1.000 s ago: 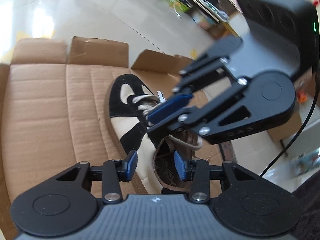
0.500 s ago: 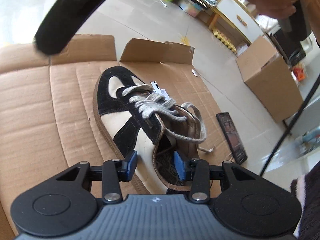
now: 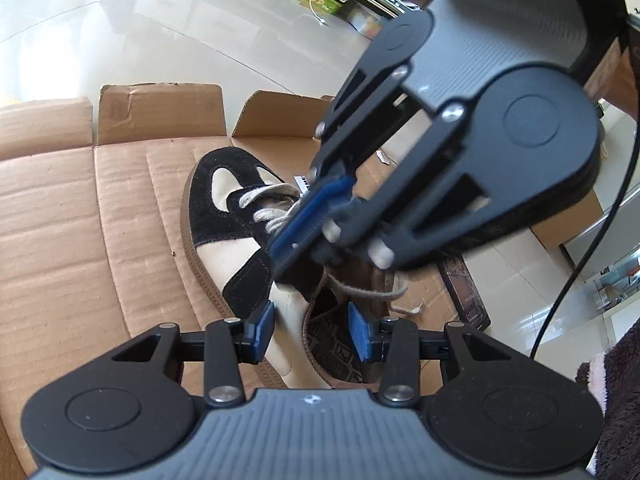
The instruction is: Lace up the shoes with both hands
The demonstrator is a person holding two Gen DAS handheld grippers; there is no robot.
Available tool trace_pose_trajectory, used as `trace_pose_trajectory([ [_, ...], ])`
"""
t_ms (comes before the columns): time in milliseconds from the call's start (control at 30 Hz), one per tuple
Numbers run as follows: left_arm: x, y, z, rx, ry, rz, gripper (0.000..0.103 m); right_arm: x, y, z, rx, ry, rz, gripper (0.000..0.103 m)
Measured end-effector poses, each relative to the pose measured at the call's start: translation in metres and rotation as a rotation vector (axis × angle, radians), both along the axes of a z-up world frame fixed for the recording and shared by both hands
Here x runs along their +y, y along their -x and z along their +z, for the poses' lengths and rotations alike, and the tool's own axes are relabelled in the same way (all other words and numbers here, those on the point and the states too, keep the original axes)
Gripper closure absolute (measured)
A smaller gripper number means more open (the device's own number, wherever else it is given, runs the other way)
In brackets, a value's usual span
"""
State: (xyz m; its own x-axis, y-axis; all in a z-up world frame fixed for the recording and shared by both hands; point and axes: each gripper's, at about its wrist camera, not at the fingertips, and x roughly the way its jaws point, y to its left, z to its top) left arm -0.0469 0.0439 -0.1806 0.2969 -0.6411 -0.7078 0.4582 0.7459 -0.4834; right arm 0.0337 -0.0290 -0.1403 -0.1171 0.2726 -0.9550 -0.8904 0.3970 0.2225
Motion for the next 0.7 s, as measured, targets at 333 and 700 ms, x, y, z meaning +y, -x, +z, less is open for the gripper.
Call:
trace_pose_trajectory([
  [333,0.000,0.002,0.002,-0.020,-0.019,-0.029,0.061,0.040,-0.039,0.069,-0.019,-0.260,-0.078,0.102],
  [700,0.002,0.008,-0.008,-0.014,-0.020,-0.038,0.061,0.079,-0.039,0.099,-0.036,-0.343,-0.008,0.101],
])
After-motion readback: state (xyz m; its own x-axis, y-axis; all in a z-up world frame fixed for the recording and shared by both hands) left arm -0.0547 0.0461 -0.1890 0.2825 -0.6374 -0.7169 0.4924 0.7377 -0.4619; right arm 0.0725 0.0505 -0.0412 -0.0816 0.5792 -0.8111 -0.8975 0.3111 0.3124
